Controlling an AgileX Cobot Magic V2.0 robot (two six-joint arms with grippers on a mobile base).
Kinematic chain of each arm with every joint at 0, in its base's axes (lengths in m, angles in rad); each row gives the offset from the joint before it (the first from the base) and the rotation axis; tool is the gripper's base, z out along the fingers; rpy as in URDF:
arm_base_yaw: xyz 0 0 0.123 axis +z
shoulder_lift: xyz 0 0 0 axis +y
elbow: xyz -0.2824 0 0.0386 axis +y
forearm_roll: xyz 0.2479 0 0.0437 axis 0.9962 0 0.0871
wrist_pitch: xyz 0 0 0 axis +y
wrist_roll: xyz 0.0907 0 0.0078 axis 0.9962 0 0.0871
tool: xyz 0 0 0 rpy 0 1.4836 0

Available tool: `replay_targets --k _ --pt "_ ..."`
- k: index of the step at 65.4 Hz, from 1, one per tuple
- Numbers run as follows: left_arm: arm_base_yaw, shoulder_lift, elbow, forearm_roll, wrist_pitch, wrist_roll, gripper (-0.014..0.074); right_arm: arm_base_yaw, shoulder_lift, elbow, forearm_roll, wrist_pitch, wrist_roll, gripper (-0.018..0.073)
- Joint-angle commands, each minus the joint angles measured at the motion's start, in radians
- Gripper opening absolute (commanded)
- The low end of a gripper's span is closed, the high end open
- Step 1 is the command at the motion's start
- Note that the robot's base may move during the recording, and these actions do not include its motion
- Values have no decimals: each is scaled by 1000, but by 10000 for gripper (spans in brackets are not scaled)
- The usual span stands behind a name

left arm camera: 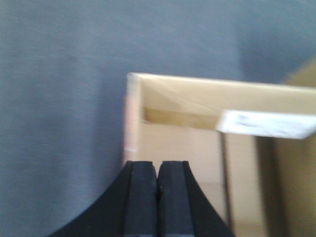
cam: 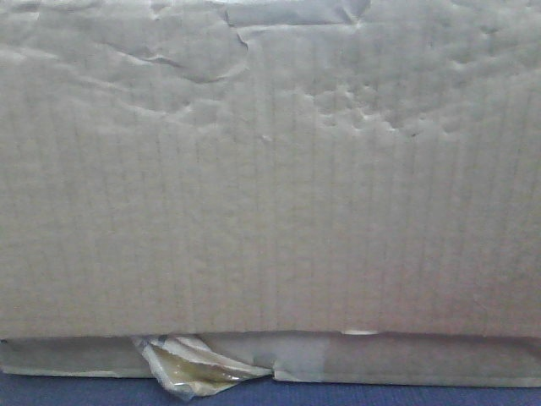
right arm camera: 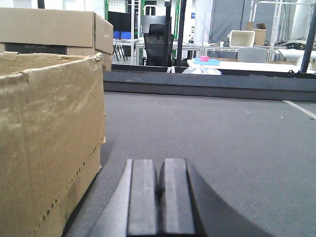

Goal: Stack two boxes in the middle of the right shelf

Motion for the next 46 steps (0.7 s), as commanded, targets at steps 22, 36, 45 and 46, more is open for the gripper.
replay_targets --k 22,36,45,46 --pt "10 82 -9 39 -10 58 353 -6 -4 0 1 -24 0 -162" --pt "10 186 -9 32 25 112 318 -6 -4 0 1 -24 0 -162" --pt "10 237 -9 28 25 121 271 -6 -4 0 1 -24 0 -162" --pt "10 240 -9 28 25 121 262 -6 -4 0 1 -24 0 -162"
